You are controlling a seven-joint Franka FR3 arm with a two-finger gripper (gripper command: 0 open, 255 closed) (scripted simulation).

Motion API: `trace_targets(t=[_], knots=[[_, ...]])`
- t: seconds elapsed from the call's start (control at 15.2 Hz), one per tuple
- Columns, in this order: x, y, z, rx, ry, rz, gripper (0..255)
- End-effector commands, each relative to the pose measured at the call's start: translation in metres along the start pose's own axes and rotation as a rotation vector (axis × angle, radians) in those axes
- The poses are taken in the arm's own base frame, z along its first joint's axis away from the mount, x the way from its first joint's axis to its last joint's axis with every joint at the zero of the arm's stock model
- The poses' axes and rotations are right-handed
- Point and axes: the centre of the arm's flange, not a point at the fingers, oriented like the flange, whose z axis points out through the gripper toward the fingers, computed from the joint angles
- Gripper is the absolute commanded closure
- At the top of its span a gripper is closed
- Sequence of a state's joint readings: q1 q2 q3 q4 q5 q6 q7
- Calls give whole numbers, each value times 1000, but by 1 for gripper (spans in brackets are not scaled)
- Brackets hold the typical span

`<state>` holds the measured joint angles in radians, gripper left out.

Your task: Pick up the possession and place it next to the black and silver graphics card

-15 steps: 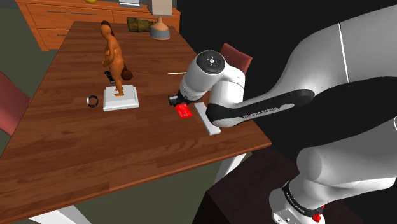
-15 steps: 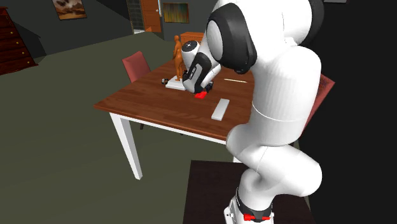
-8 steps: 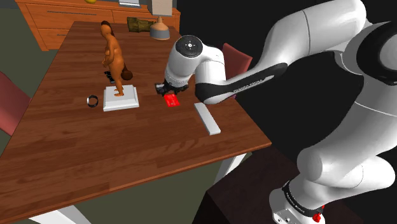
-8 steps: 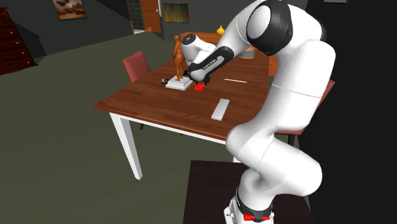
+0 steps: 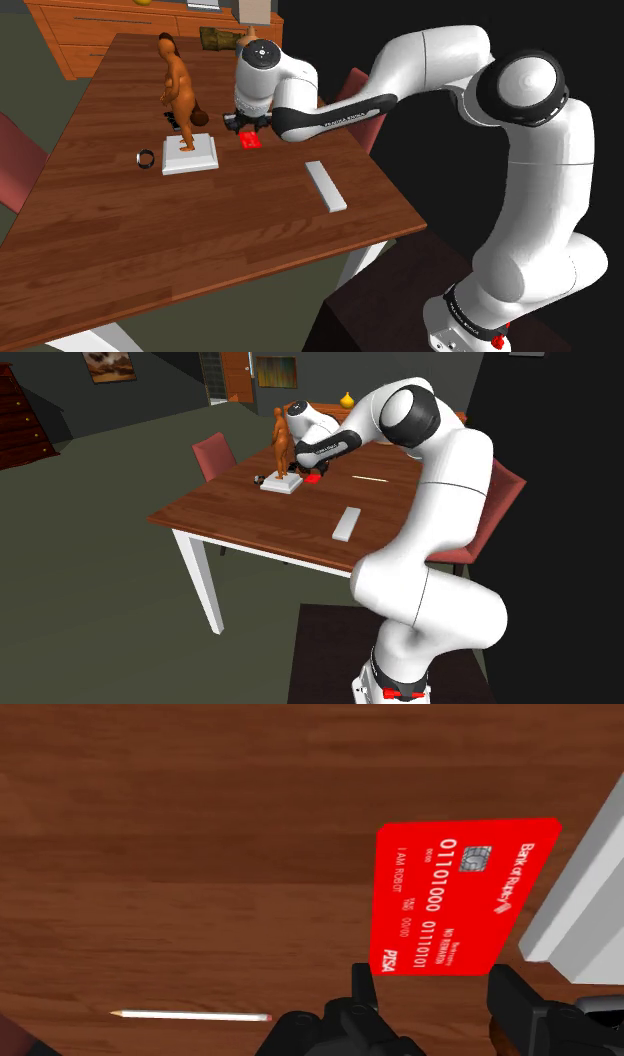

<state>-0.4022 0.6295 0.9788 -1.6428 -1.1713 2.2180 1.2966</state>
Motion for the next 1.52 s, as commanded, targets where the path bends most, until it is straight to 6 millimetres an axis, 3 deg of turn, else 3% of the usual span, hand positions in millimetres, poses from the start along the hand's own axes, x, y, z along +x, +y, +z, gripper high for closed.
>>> trace_targets(t=[0.0, 0.53, 1.45], knots=[[20, -13, 16, -3, -1, -1, 255], [101, -54, 68, -3, -1, -1, 255], [60, -54, 130, -3, -1, -1, 255]])
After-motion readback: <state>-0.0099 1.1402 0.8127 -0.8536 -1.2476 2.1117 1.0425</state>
